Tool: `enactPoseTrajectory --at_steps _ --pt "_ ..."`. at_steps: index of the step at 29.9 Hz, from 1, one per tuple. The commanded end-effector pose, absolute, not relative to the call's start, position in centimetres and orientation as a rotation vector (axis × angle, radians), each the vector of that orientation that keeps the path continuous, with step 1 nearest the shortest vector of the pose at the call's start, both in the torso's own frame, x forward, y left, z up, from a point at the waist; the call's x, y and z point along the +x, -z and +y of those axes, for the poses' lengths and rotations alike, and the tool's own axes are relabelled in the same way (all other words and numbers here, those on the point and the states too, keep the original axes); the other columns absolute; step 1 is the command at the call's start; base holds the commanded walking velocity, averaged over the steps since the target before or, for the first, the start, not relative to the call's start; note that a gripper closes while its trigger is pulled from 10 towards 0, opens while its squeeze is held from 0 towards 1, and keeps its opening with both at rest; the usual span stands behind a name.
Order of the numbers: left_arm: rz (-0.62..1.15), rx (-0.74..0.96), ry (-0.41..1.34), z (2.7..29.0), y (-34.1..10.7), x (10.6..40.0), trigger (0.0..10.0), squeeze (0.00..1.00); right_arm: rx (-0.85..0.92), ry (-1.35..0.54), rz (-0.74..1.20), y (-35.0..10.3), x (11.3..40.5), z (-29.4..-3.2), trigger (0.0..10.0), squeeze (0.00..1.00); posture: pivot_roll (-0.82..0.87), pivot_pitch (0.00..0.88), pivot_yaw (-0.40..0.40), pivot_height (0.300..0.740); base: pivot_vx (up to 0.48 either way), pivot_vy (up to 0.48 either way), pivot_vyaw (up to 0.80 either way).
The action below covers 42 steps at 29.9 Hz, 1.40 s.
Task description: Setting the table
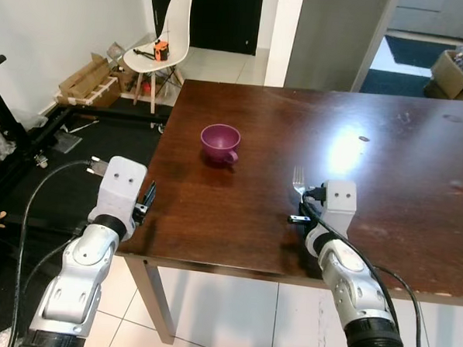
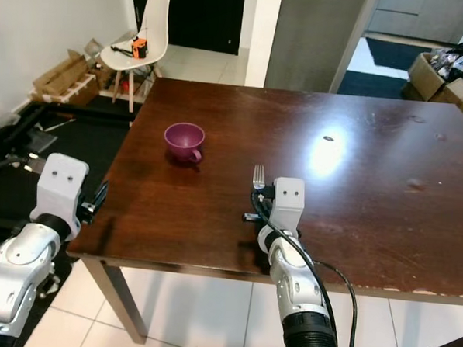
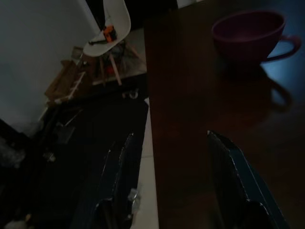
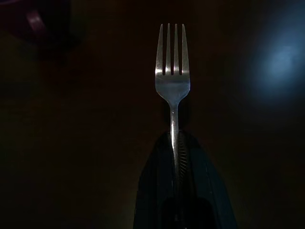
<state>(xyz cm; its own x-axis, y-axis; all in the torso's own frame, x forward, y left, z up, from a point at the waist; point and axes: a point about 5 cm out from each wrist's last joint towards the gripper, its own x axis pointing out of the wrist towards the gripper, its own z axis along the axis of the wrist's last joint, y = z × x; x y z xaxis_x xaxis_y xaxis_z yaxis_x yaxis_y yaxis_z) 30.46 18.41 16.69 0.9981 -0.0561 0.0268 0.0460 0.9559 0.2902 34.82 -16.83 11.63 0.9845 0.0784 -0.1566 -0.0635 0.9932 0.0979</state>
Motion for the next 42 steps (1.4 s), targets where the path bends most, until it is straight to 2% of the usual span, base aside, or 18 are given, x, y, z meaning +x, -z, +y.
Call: enactPoseTrajectory --at_steps 1,7,8,10,11,12,20,21,22,28,32,35,38,42 --pt "-0.009 0.288 0.064 18.4 -16.3 30.1 10.0 0.0 0.114 -0.062 0.158 -11.6 35.0 -17.0 10.0 0.0 0.07 0.079 0.111 0.74 0.0 0.0 0.0" --pt "-0.003 0.291 0.093 18.0 -16.4 30.0 10.0 0.0 0.142 -0.028 0.16 -11.5 35.5 -17.2 10.0 0.0 0.08 0.082 0.121 0.74 0.0 0.0 0.0" --pt "-0.002 0.292 0.096 17.9 -16.4 30.0 10.0 0.0 0.147 -0.021 0.16 -11.5 35.5 -17.3 10.0 0.06 0.08 0.082 0.123 0.74 0.0 0.0 0.0" --pt "-0.002 0.292 0.099 17.9 -16.5 30.0 10.0 0.0 0.151 -0.016 0.16 -11.4 35.6 -17.3 10.0 0.06 0.08 0.082 0.123 0.74 0.0 0.0 0.0" --pt "-0.002 0.292 0.102 17.8 -16.5 30.0 10.0 0.0 0.15 -0.014 0.157 -11.5 35.6 -17.4 10.0 0.25 0.08 0.081 0.125 0.74 0.0 0.0 0.0" --pt "-0.001 0.293 0.104 17.8 -16.5 29.9 10.0 0.0 0.152 -0.014 0.152 -11.5 35.6 -17.4 10.0 1.0 0.08 0.079 0.127 0.74 0.0 0.0 0.0" --pt "0.001 0.289 0.11 17.5 -16.4 30.0 10.0 0.0 0.149 -0.028 0.105 -12.3 35.8 -17.5 10.0 1.0 0.07 0.07 0.122 0.74 0.0 0.0 0.0" --pt "0.001 0.286 0.111 17.4 -16.4 30.0 10.0 0.0 0.135 -0.029 0.094 -12.5 35.8 -17.6 10.0 0.89 0.06 0.065 0.117 0.74 0.0 0.0 0.0" --pt "0.001 0.282 0.112 17.3 -16.3 30.0 10.0 0.0 0.118 -0.031 0.069 -13.0 35.8 -17.7 10.0 0.0 0.05 0.059 0.11 0.74 0.0 0.0 0.0" --pt "-0.002 0.264 0.108 16.9 -16.1 30.1 10.0 0.0 0.065 -0.041 -0.004 -14.2 34.4 -17.6 10.0 0.0 0.03 0.046 0.1 0.74 0.0 0.0 0.0" --pt "0.01 0.246 0.109 16.4 -15.4 30.0 10.0 0.0 -0.009 -0.12 -0.124 -15.3 31.9 -15.5 10.0 0.0 0.01 0.029 0.086 0.74 0.0 0.0 0.0" --pt "0.017 0.236 0.11 16.4 -15.1 29.9 10.0 0.0 -0.01 -0.134 -0.146 -15.3 31.2 -14.9 10.0 0.0 0.0 0.019 0.08 0.74 0.0 0.0 0.0" --pt "0.028 0.188 0.104 16.4 -14.7 29.3 10.0 0.0 0.006 -0.145 -0.201 -15.1 29.1 -13.6 10.0 0.0 -0.02 0.003 0.073 0.74 0.0 0.0 0.0" --pt "0.032 0.099 0.051 17.4 -14.2 28.3 10.0 0.0 0.025 -0.085 -0.194 -14.1 27.5 -14.2 10.0 0.0 -0.04 0.0 0.073 0.74 0.0 0.0 0.0"
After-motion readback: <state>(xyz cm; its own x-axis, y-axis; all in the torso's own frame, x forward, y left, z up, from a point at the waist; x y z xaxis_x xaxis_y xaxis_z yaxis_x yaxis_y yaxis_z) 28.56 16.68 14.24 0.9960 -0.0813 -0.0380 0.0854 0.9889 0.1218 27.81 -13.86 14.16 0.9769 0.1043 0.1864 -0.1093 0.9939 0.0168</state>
